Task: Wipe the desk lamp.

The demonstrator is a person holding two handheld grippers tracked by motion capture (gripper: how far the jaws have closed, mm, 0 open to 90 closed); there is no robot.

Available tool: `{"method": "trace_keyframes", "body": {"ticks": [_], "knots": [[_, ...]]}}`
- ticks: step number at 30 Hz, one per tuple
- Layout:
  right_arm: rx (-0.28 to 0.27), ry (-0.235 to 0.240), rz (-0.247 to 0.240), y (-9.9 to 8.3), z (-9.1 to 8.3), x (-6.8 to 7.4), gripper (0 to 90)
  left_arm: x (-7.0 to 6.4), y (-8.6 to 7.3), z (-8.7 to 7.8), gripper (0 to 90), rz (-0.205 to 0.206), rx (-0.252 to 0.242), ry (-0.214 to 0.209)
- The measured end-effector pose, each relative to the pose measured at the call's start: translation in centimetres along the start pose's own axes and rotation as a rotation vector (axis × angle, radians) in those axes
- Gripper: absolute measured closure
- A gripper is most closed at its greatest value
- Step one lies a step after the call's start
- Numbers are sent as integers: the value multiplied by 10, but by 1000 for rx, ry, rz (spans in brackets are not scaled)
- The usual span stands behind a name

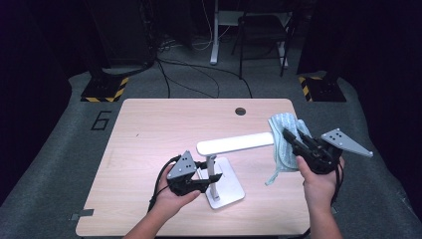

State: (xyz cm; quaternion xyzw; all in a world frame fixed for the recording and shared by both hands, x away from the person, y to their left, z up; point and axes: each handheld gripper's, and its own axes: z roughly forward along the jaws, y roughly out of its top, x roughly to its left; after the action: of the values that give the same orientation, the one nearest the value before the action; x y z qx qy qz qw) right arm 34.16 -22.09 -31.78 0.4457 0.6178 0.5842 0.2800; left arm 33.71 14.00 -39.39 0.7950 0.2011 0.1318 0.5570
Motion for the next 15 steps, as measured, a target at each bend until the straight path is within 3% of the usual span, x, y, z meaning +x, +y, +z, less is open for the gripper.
{"method": "trace_keyframes", "body": {"ticks": [6, 15], "knots": [[5, -27, 29, 1, -1, -14, 716, 1, 0, -2, 527, 4, 7, -3], [-1, -51, 36, -4, -5, -18, 720, 8, -2, -17, 527, 4, 28, 10]]}}
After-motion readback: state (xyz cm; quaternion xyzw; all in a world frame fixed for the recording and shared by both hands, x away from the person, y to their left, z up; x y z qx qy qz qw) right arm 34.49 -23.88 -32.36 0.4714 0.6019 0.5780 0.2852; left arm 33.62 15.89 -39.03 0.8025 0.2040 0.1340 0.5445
